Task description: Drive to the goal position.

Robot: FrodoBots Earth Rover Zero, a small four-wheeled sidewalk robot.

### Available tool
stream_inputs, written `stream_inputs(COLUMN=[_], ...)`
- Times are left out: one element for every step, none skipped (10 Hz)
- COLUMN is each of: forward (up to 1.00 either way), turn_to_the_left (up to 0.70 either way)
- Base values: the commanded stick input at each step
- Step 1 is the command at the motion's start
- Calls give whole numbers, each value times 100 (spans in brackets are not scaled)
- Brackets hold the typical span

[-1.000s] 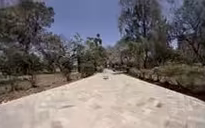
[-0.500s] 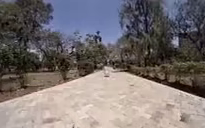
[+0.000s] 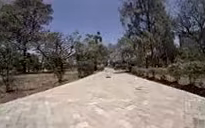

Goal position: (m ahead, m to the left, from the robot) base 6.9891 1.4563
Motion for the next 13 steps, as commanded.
stream_inputs(forward=[100, 100, 100, 100, 100, 100, 100, 100, 100, 100, 100, 100, 100], turn_to_the_left=[0, 0, -2, -23, 0, 0, 0, 0, 0, 0, 0, 0, 0])
